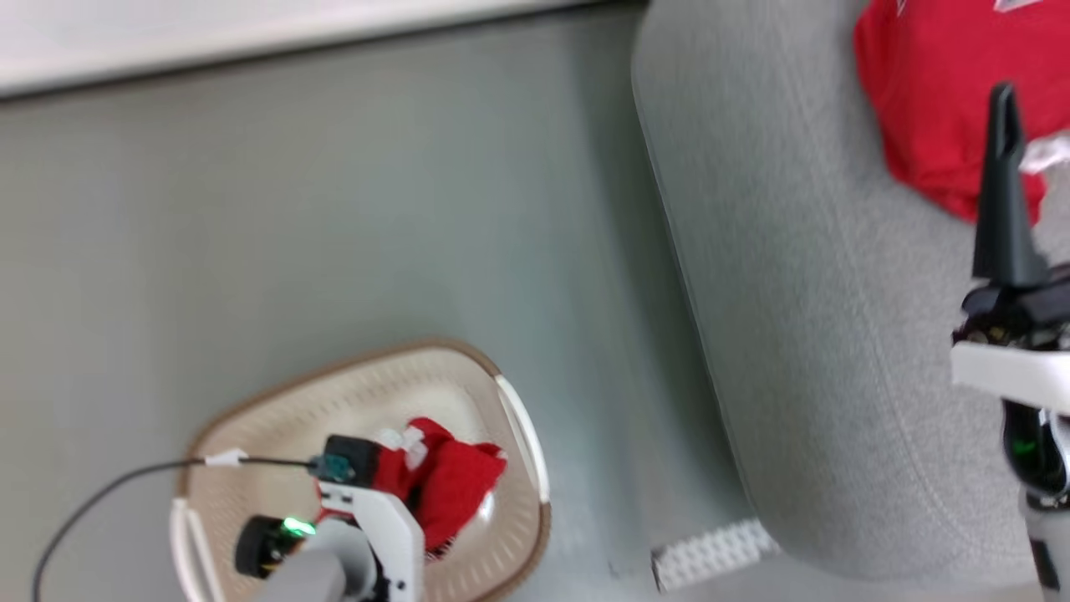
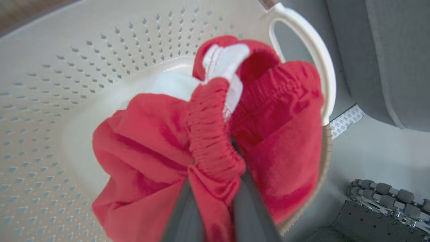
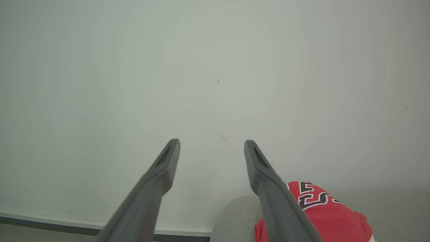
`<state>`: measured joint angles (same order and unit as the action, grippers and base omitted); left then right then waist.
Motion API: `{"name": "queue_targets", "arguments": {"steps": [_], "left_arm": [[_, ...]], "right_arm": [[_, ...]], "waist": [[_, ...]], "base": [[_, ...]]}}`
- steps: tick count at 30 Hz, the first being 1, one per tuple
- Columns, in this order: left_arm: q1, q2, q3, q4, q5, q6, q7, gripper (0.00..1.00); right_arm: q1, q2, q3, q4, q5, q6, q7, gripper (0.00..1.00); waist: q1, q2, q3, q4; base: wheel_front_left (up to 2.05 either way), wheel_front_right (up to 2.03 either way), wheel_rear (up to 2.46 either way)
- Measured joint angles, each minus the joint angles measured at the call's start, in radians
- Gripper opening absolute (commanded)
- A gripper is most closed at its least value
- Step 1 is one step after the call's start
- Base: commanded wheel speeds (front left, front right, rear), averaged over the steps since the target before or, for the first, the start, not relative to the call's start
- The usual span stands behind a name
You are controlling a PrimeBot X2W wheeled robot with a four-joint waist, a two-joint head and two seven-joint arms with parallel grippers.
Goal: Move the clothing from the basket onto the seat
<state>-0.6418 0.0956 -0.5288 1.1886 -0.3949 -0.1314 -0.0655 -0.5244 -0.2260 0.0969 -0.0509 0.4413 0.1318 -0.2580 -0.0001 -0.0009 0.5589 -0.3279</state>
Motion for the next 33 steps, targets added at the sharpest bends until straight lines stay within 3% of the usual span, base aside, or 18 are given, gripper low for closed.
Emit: {"name": "queue_targets", "arguments": {"steps": [7, 16, 24, 33], "left_arm": [[0.061, -0.017, -0.097, -0.084, -0.091, 0.0, -0.085, 0.0], [0.095, 0.007, -0.18, -0.209, -0.195, 0.0, -0.151, 0.0], [0.088, 0.055, -0.183, -0.368, -0.214, 0.0, -0.183, 0.0], [0.079, 0.12, -0.158, -0.652, -0.211, 0.064, -0.155, 0.0]], "right_arm": [[0.082, -0.025, 0.028, 0.045, 0.001, 0.0, 0.0, 1.0], [0.179, -0.031, 0.053, 0.095, 0.018, 0.0, 0.0, 1.0], [0.25, -0.033, 0.09, 0.13, 0.036, 0.0, 0.0, 1.0], [0.328, -0.011, 0.127, 0.154, 0.048, 0.0, 0.0, 1.0]], "waist": [[-0.0001, 0.0, -0.18, 0.053], [-0.0002, -0.0002, -0.369, 0.127], [-0.0001, -0.0001, -0.487, 0.189], [-0.0001, -0.0001, -0.57, 0.232]], "base": [[0.0, 0.0, 0.0], [0.0, 0.0, 0.0], [0.0, 0.0, 0.0], [0.0, 0.0, 0.0]]}}
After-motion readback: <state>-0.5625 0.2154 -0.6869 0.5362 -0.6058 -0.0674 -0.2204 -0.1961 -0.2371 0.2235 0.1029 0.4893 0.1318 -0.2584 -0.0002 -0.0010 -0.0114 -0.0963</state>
